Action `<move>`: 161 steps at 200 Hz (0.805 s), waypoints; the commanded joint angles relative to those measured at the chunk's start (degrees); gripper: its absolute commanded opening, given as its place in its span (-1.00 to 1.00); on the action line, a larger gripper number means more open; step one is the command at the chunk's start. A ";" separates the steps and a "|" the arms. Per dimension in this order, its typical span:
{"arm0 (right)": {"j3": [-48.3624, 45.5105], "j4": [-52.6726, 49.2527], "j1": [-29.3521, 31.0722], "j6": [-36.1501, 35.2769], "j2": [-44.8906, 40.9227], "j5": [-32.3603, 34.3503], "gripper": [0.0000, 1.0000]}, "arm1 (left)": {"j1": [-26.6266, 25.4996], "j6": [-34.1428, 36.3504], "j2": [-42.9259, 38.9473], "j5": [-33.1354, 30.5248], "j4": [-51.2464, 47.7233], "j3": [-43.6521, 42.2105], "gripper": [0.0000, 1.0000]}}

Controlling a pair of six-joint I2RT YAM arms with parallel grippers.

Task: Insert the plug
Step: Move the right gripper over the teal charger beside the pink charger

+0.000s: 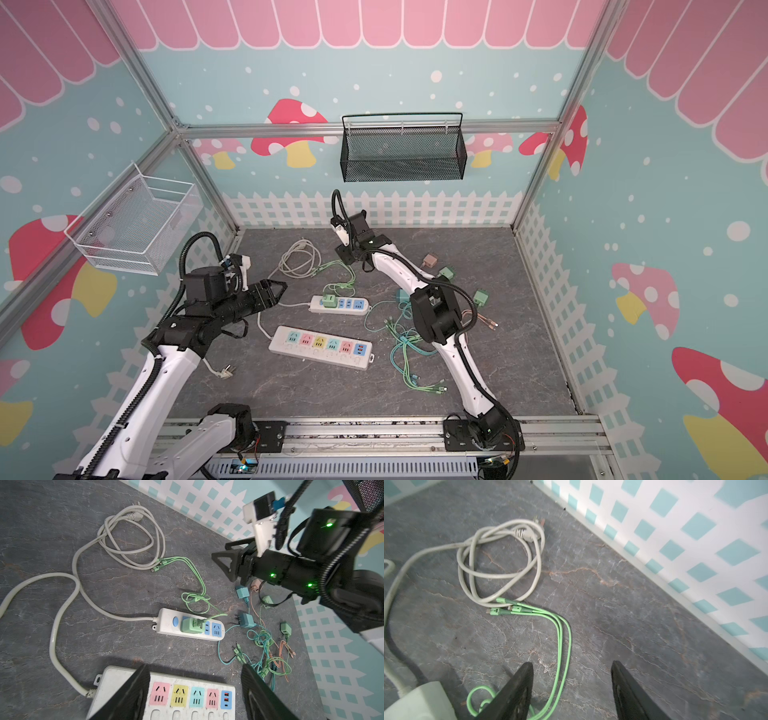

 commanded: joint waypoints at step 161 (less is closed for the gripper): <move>-35.55 1.34 -10.10 8.94 -16.93 10.29 0.48 | 0.37 0.21 -0.15 6.26 2.67 -0.18 0.46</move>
